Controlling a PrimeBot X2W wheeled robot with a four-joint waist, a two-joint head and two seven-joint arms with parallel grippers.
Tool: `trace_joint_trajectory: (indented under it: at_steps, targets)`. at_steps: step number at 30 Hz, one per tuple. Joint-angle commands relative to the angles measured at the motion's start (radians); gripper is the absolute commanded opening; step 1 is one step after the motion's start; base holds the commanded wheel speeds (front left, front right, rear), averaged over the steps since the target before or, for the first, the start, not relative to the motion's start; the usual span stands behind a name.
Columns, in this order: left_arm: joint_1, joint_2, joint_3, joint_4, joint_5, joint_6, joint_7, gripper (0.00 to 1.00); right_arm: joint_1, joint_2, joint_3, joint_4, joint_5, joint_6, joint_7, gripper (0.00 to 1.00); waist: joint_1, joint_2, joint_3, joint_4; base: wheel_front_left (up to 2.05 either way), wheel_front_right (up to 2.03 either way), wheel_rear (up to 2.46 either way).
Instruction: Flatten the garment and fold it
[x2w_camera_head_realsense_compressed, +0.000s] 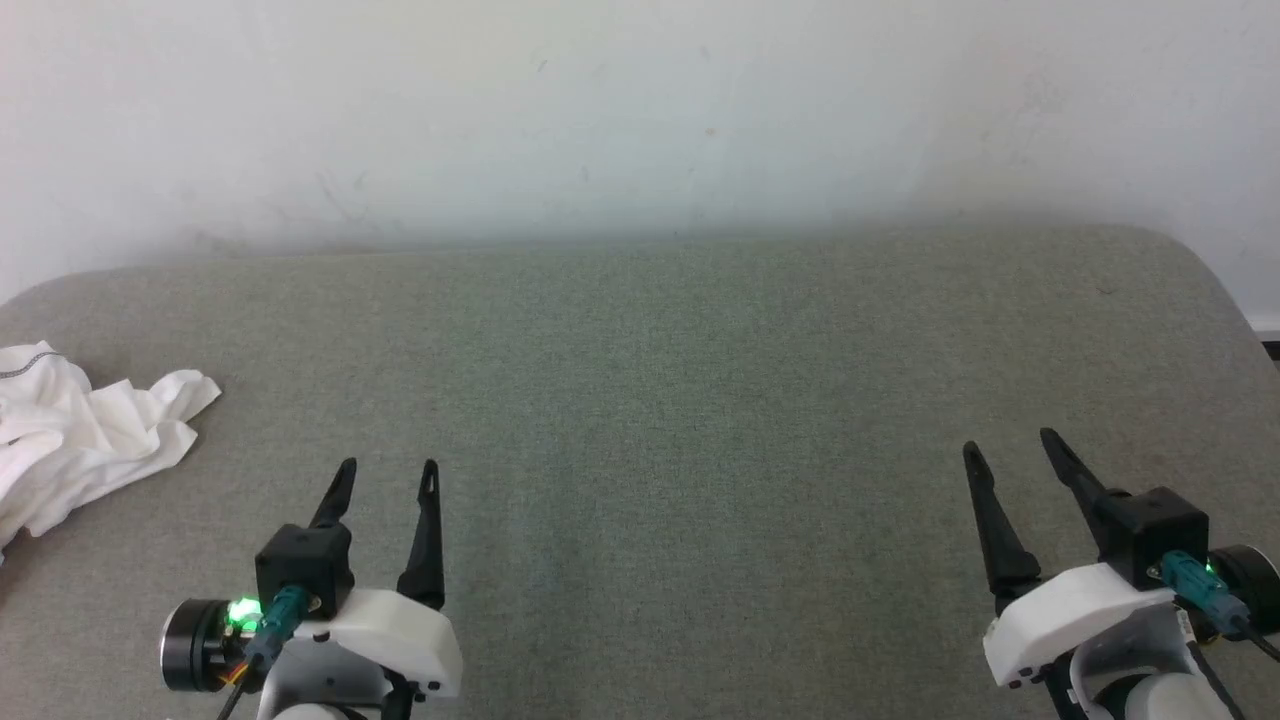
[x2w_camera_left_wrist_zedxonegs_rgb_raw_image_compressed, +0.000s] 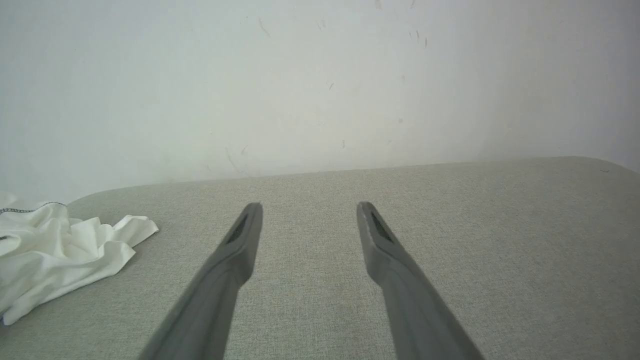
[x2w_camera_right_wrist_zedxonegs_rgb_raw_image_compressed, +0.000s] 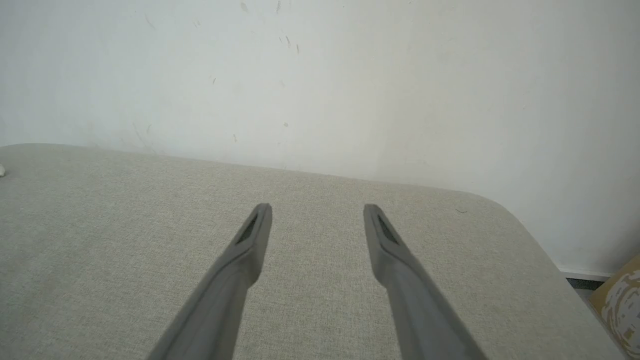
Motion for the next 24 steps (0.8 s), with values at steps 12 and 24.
trace_joint_trajectory:
  at_steps: [12, 24]
  targets:
    - [0.018, 0.0, 0.01, -0.018, -0.029, 0.012, -0.034, 1.0, 0.004, 0.001, -0.032, 0.004, 0.027, 0.0, -0.034, 1.0, 0.0, 0.0, 0.006, 0.003, 0.0, 0.0, 0.0]
    - [0.027, -0.001, 0.017, -0.032, -0.041, 0.021, -0.059, 1.0, 0.009, 0.001, -0.05, 0.007, 0.036, 0.0, -0.059, 1.0, 0.0, 0.0, 0.006, 0.029, 0.0, 0.0, 0.0]
